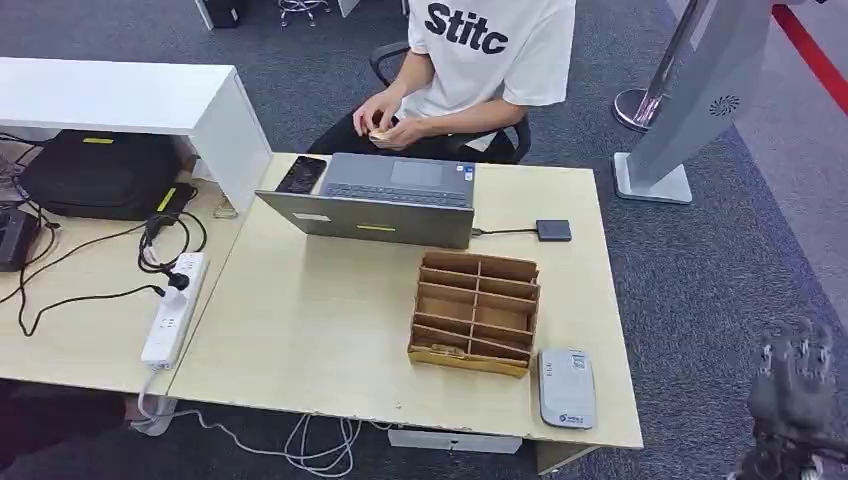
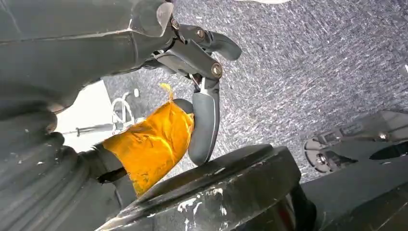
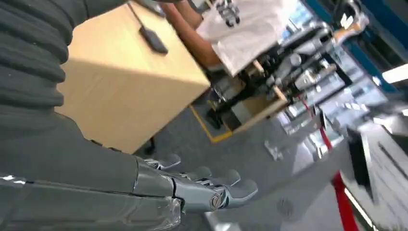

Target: Pass the card to the sensor for recognition and then transmit it.

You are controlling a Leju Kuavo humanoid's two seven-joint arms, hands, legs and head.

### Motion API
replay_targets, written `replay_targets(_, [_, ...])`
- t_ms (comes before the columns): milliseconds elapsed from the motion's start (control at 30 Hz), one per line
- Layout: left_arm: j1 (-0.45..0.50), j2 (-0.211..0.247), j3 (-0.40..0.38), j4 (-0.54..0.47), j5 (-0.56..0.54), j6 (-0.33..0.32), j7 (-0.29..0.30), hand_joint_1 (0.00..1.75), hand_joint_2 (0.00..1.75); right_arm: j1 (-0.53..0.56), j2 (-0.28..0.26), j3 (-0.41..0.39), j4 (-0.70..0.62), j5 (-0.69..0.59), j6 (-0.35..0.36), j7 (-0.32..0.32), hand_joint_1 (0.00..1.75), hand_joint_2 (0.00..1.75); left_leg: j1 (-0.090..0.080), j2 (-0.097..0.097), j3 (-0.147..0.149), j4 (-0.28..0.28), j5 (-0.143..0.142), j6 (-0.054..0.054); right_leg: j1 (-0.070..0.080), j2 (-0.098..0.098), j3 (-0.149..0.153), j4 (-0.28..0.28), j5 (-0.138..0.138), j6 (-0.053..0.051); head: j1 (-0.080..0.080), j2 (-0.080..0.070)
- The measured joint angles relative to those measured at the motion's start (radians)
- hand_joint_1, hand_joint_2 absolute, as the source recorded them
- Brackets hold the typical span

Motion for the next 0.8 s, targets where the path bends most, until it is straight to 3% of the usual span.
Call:
replay_targets(200, [0.004, -0.008, 0.03, 0.0, 0.012, 0.013, -0.015, 0.0, 1.75, 0.104, 0.003, -0.221, 0.242, -0.001, 0.106, -0.021, 0.0, 1.75, 0.0, 0.001, 0.0, 0.0, -0.001, 0.0, 0.0, 0.001, 0.0, 0.0, -0.001, 0.0, 0.0, 0.0])
replay_targets(300, [0.004, -0.01, 0.047, 0.0, 0.022, 0.014, -0.015, 0.0, 1.75, 0.148, 0.013, -0.295, 0.362, 0.013, 0.085, -0.005, 0.0, 1.75, 0.0, 0.001, 0.0, 0.0, -0.001, 0.0, 0.0, 0.002, 0.0, 0.0, -0.001, 0.0, 0.0, 0.0])
replay_targets(400, [0.004, -0.013, 0.062, 0.0, 0.029, 0.014, -0.014, 0.0, 1.75, 0.184, 0.026, -0.318, 0.448, 0.072, 0.026, 0.01, 0.0, 1.75, 0.0, 0.002, 0.0, -0.001, -0.001, 0.0, 0.0, 0.002, 0.0, 0.0, -0.001, 0.0, 0.0, 0.0])
replay_targets(433, [0.004, -0.013, 0.065, 0.0, 0.029, 0.014, -0.014, 0.0, 1.75, 0.189, 0.029, -0.318, 0.467, 0.101, -0.004, 0.02, 0.0, 0.0, 0.0, 0.002, 0.0, -0.001, -0.001, 0.0, 0.0, 0.003, 0.0, 0.0, -0.001, 0.0, 0.0, 0.0])
replay_targets(500, [0.004, -0.014, 0.073, 0.0, 0.029, 0.014, -0.014, 0.0, 1.75, 0.2, 0.034, -0.308, 0.512, 0.193, -0.106, 0.053, 0.0, 0.0, 0.0, 0.004, 0.001, -0.001, -0.001, 0.0, 0.0, 0.004, 0.0, 0.0, -0.001, 0.0, 0.0, 0.0])
replay_targets(600, [0.004, -0.013, 0.08, 0.0, 0.025, 0.01, -0.014, 0.0, 1.75, 0.204, 0.042, -0.262, 0.561, 0.323, -0.251, 0.152, 0.0, 0.0, 0.0, 0.005, 0.002, -0.001, -0.001, 0.0, 0.0, 0.004, 0.0, 0.0, -0.001, 0.0, 0.0, 0.0])
replay_targets(633, [0.004, -0.013, 0.08, 0.0, 0.021, 0.008, -0.014, 1.52, 1.75, 0.205, 0.047, -0.244, 0.572, 0.358, -0.284, 0.184, 0.73, 1.75, 0.0, 0.005, 0.002, -0.001, -0.001, 0.0, 0.0, 0.004, 0.0, 0.0, -0.001, 0.0, 0.0, 0.0])
replay_targets(667, [0.004, -0.013, 0.081, 0.0, 0.018, 0.004, -0.014, 1.75, 1.75, 0.206, 0.053, -0.223, 0.582, 0.395, -0.31, 0.216, 1.75, 1.75, 0.0, 0.005, 0.002, -0.001, -0.001, 0.0, 0.0, 0.004, 0.0, 0.0, -0.001, 0.0, 0.0, 0.0])
replay_targets(800, [0.002, -0.008, 0.084, -0.001, 0.002, -0.022, -0.014, 1.75, 1.75, 0.206, 0.081, -0.124, 0.614, 0.527, -0.374, 0.342, 1.75, 1.75, 0.001, 0.005, 0.002, -0.001, -0.001, 0.0, 0.0, 0.005, 0.0, 0.0, -0.001, 0.0, 0.0, 0.0])
